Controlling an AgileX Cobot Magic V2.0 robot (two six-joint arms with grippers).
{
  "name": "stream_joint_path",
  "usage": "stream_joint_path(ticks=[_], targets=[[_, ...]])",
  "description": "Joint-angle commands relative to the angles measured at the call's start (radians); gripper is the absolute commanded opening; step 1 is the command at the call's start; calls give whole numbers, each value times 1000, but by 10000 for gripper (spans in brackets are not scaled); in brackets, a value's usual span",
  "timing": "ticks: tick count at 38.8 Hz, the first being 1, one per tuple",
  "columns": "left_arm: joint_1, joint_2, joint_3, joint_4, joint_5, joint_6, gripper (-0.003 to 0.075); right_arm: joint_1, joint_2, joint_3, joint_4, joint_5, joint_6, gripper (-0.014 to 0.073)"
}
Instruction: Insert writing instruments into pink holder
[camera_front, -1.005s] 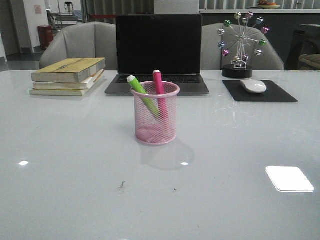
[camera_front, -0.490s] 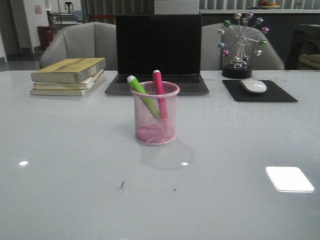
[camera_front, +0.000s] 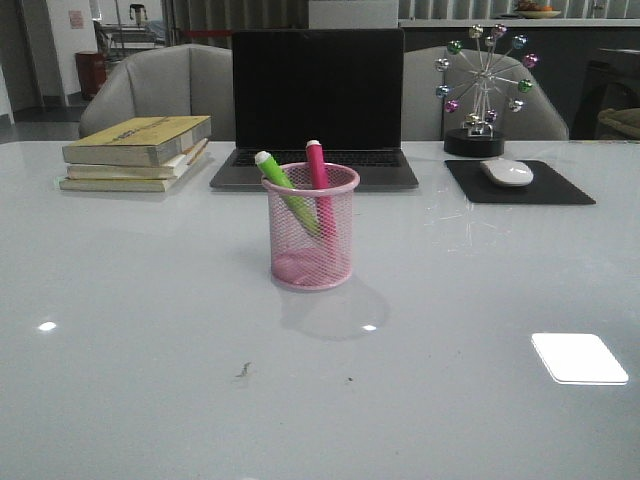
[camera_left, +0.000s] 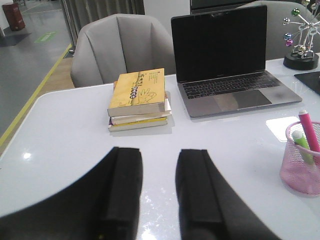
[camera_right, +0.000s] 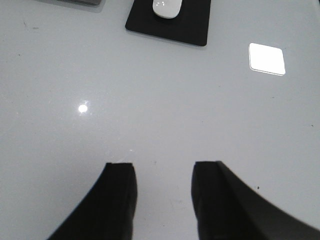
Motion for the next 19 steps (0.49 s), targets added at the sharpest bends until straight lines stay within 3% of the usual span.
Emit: stream_joint_path(ticks=[1, 19], targets=[[3, -2, -30, -7, -96, -1, 259, -8, -13, -27, -5, -70, -8, 395], [3, -2, -30, -7, -170, -1, 258, -8, -13, -27, 121, -63, -8, 393]])
